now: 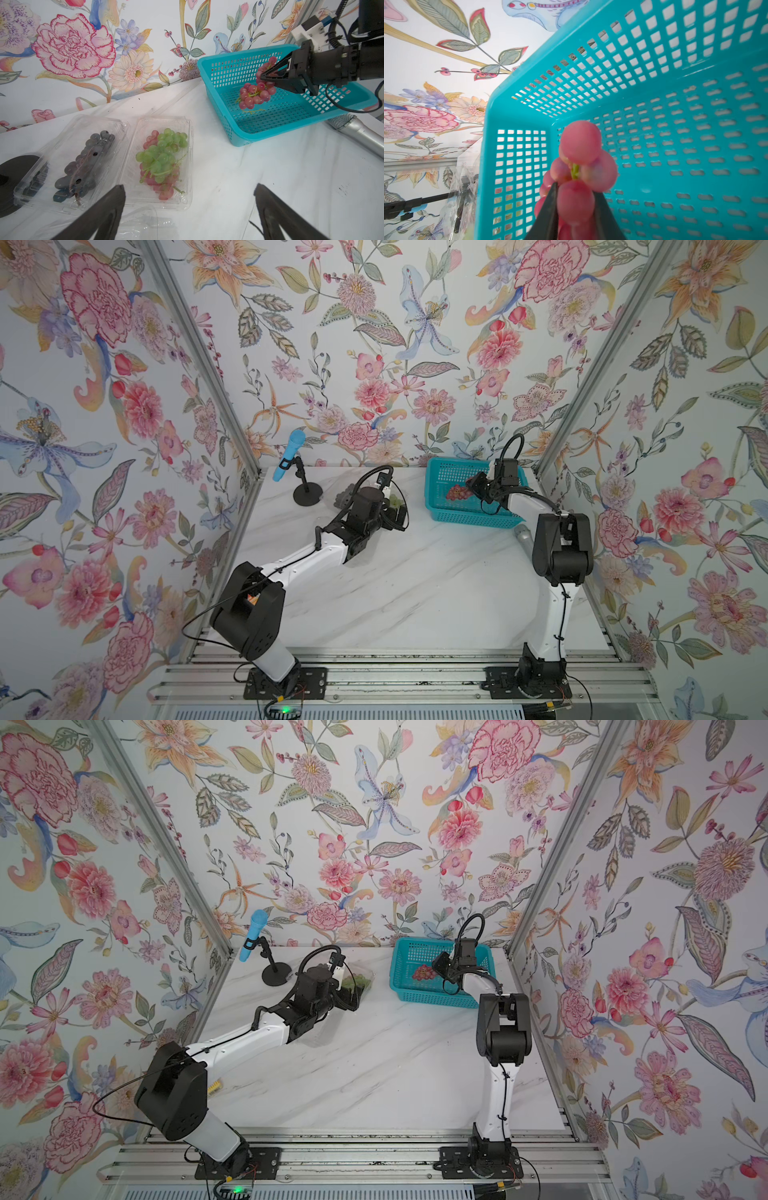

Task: Pack grapes into containers
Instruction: Pick up the grape from the basket, then place the grape into the packing box.

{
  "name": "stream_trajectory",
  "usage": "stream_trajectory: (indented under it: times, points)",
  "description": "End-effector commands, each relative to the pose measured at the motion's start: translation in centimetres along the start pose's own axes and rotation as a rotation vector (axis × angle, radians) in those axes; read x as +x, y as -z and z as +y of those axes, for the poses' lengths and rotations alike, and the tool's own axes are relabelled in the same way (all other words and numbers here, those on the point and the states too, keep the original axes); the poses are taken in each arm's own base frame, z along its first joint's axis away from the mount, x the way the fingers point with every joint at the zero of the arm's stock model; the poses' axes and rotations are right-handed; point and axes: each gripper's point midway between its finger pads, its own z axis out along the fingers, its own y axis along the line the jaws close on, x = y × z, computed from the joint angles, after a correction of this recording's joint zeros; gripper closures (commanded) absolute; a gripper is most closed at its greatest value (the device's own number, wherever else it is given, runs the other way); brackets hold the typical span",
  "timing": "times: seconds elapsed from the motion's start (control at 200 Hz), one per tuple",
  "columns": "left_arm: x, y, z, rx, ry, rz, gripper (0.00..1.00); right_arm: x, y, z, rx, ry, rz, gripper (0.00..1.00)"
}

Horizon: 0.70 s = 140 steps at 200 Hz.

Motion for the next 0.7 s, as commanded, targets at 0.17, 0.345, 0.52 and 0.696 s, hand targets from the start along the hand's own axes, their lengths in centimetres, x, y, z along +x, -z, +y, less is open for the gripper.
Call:
stream_trajectory:
  times: [0.17,0.345,0.52,0.696]
  points:
    - [-0.5,2.9,3.2,-0.033,0.09,-0.045,0.0,-0.3,4.5,7.5,-0.09,0.128,-0.029,0.77]
    - [0.8,4.3,5.6,-0.041,0.181,-0.057,0.0,1.5,6.8,13.1,-0.146,0.212,-0.025,0.77]
    - [2.6,5.5,7.0,-0.042,0.248,-0.057,0.0,6.6,7.4,19.3,-0.234,0.286,0.036,0.77]
    - [3.9,6.9,7.6,-0.053,0.272,-0.06,0.0,12.5,7.1,25.5,-0.334,0.348,0.106,0.76]
